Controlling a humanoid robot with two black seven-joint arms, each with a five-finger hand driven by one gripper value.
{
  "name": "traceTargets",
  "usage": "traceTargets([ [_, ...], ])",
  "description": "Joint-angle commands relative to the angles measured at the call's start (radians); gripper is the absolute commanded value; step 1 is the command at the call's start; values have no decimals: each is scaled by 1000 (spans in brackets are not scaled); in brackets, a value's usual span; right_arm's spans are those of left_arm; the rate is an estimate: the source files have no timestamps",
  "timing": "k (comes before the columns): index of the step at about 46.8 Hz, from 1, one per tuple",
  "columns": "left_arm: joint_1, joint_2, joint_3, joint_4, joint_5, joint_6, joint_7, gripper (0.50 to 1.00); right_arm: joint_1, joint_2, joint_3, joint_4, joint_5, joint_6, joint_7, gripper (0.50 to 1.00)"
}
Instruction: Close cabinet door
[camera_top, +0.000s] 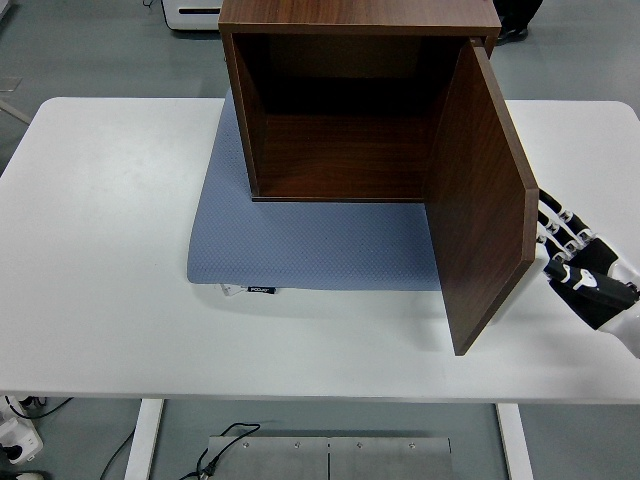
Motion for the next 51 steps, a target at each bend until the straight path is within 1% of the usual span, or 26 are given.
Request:
traceTargets([
  [1, 0, 0, 0, -2, 0, -1, 0, 1000, 2, 0, -27, 0, -13, 0, 0, 1000],
  [11, -2, 0, 0, -2, 0, -1, 0, 1000, 35, 2, -101, 6, -41, 0, -8, 1000],
  [24, -2, 0, 0, -2, 0, -1, 0, 1000, 90, 2, -153, 0, -49, 0, -8, 1000],
  [32, -3, 0, 0, -2, 0, -2, 0, 1000, 134, 2, -201, -20, -49, 0, -9, 1000],
  [46, -2, 0, 0, -2, 0, -1, 0, 1000, 186, -3, -273, -37, -49, 0, -16, 1000],
  [51, 0, 0, 0, 0, 0, -1, 0, 1000, 222, -6, -297, -52, -47, 0, -16, 1000],
])
